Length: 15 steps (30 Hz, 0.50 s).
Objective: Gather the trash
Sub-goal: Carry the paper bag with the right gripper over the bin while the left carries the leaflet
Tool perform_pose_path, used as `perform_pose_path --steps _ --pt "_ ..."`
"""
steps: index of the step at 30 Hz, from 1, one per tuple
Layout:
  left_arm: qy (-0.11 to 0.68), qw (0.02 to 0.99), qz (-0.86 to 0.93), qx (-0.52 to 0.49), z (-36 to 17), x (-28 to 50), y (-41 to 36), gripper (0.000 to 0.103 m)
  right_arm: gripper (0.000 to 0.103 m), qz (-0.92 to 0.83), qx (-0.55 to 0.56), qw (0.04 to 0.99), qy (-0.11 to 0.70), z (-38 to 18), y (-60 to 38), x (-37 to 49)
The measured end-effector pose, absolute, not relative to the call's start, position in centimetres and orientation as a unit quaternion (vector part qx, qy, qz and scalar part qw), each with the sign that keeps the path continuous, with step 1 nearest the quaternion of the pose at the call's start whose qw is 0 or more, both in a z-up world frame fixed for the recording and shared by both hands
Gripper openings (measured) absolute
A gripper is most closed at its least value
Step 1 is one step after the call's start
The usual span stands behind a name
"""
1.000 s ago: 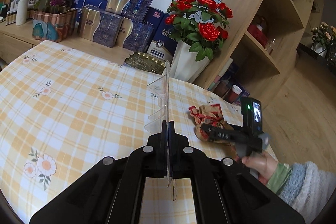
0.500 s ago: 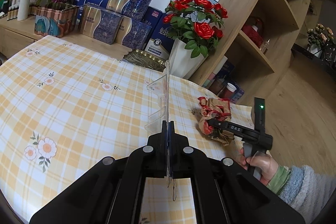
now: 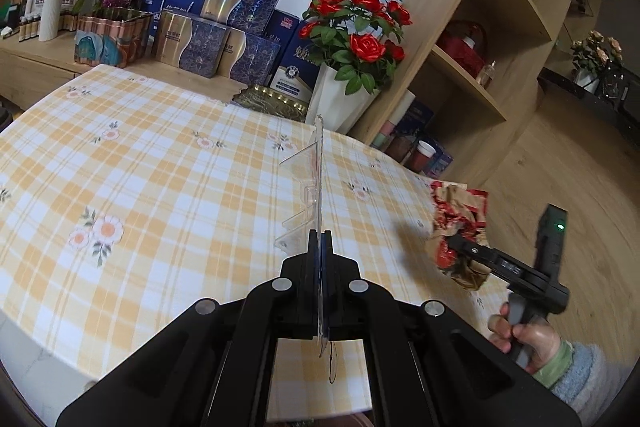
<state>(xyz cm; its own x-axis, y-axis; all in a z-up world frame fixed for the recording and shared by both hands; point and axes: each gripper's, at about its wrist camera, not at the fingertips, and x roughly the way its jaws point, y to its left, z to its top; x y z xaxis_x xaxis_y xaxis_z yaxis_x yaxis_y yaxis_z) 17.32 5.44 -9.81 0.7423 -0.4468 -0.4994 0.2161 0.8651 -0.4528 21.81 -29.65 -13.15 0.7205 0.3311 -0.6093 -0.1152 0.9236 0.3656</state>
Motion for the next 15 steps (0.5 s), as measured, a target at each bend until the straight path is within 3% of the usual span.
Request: perform_pose_path --steps 15 --pt "0.304 0.92 -0.19 -0.157 -7.7 6.5 5.6 0.001 0.056 0.182 0.119 0.91 0.354 -12.4 -24.7 6.6"
